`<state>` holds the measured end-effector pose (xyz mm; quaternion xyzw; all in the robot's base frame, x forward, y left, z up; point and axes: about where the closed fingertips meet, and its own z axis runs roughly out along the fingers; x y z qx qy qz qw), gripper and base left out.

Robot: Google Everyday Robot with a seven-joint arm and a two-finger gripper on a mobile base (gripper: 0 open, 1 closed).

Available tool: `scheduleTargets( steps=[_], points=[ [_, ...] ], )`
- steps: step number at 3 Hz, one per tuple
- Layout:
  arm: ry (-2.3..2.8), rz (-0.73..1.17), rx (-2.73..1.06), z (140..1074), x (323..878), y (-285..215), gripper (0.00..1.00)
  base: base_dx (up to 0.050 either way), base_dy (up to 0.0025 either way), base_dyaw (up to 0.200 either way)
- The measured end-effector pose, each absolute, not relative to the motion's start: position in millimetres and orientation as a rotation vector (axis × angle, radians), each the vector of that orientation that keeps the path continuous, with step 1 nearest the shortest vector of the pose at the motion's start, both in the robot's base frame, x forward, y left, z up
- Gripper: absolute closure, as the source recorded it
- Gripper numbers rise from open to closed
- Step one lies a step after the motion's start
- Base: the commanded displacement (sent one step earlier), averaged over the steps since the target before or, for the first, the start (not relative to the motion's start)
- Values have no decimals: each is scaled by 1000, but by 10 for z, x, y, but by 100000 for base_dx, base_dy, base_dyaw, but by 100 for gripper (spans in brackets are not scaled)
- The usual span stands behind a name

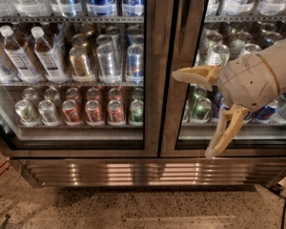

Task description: Open right fridge door

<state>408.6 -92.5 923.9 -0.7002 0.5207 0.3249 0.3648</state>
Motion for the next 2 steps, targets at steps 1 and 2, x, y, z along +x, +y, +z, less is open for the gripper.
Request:
scheduleTargets(
  steps=[1, 2],
  points=[
    [1125, 1032, -1699, 9209, 4030, -877, 0, 0, 0, 0],
    [1069, 1104, -1607, 9242, 4115, -830, 0, 0, 0, 0]
  ],
)
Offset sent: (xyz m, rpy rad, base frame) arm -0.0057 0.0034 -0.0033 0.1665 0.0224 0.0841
